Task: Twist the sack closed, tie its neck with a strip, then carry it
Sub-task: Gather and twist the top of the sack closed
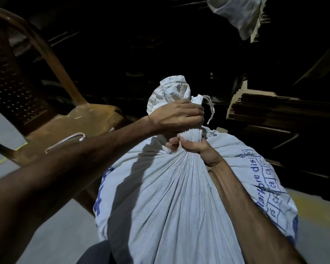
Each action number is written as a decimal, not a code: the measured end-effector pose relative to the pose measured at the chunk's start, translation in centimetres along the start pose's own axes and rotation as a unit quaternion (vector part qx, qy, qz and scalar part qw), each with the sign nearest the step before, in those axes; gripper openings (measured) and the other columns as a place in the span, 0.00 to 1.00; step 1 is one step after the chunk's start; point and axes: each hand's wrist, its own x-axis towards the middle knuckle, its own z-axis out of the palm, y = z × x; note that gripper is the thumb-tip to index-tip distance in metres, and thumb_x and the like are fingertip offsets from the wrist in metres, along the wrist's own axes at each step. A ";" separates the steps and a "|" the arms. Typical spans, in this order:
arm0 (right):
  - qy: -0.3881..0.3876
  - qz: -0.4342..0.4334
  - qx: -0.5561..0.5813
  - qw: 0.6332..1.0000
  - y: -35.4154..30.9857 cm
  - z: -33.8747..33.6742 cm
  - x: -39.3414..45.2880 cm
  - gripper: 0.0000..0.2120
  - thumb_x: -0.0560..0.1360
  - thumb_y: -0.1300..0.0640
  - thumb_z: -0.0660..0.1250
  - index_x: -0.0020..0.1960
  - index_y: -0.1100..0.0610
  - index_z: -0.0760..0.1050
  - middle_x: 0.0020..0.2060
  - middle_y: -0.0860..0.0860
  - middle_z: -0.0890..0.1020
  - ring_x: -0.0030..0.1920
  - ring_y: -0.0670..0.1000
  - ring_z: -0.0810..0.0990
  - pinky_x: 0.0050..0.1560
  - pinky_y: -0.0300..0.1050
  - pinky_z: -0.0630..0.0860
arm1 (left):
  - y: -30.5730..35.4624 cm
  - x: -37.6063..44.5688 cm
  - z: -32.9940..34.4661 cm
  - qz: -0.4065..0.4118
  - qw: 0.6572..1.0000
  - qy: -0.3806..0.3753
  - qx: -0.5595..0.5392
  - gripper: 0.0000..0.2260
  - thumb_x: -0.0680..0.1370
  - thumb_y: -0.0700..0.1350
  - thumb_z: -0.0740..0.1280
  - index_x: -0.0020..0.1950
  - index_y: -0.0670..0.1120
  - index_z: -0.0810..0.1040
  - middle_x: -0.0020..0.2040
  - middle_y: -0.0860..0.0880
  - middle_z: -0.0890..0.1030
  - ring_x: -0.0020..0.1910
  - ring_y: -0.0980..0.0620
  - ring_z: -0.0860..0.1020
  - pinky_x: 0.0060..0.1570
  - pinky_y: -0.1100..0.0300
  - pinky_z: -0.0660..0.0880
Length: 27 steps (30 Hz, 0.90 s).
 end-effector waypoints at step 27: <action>0.359 0.151 -0.333 0.859 1.4 4.6 0.2 0.23 0.66 0.48 0.69 0.57 0.57 0.76 0.50 0.57 0.85 0.53 0.66 0.85 0.53 0.61 0.85 | 3.7 -3.0 4.7 -0.346 0.920 -0.094 -0.159 0.09 0.70 0.44 0.69 0.34 0.44 0.71 0.28 0.47 0.74 0.26 0.47 0.69 0.30 0.56 0.65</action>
